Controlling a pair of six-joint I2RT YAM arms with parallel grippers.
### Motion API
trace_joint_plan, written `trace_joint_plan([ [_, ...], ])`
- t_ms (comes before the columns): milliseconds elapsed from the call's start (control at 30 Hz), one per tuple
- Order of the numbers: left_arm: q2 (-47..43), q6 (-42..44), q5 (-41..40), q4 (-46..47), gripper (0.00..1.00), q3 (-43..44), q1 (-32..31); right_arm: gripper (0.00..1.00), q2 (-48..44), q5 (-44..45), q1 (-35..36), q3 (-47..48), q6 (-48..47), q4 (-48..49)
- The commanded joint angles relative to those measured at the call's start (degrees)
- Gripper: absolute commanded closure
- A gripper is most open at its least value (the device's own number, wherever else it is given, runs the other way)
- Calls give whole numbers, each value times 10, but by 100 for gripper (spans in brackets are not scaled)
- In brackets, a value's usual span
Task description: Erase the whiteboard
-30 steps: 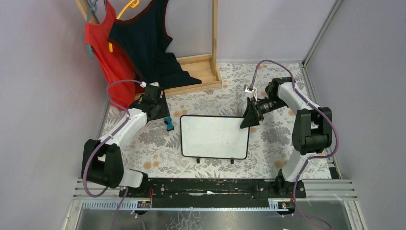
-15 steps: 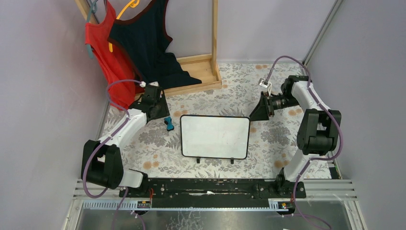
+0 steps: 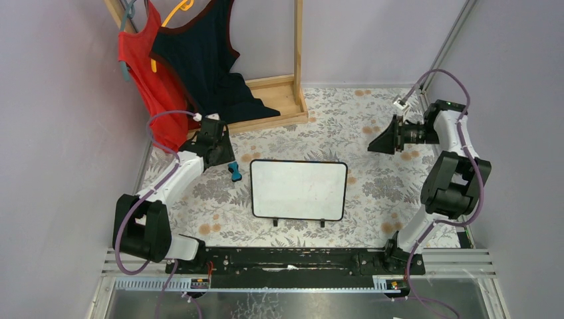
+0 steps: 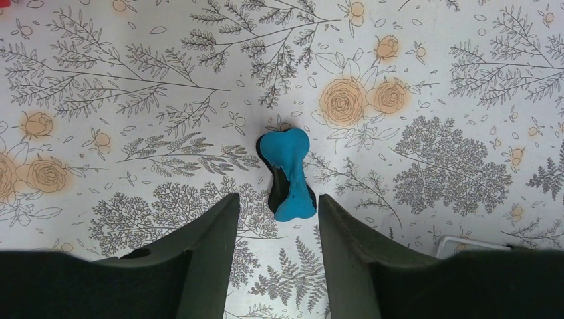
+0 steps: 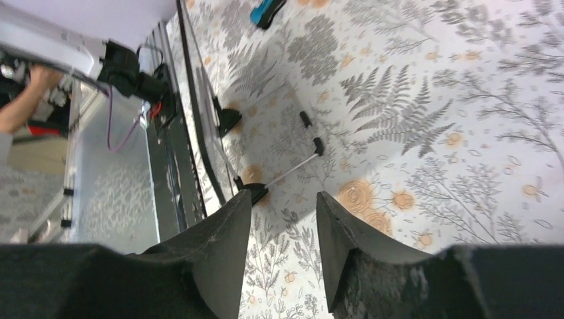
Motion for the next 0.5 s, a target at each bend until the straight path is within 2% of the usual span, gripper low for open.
trace_joint_plan([
  [0,-18,-10,-25,36,54,-11,-4,55,46,-46,-40,42,66,35],
  [33,-20,-12,-24,41,54,-13,-4,55,51,-44,-49,36,108,77],
  [100,-25,-13,-20,50,54,-19,-4,55,36,-5,-55,-7,261,229],
  [133,-28,-14,-20,54,54,-20,-5,55,10,41,-55,-51,358,354],
  [167,-33,-14,-19,58,54,-23,-4,53,-29,108,-55,-135,470,484],
  [233,-43,-15,-23,67,54,-28,-4,48,-120,271,-54,-250,603,710],
  [300,-49,-17,-29,77,54,-34,-5,46,-180,372,-54,-311,649,801],
  [467,-58,-21,-45,93,54,-40,-7,44,-220,470,-53,-394,674,903],
])
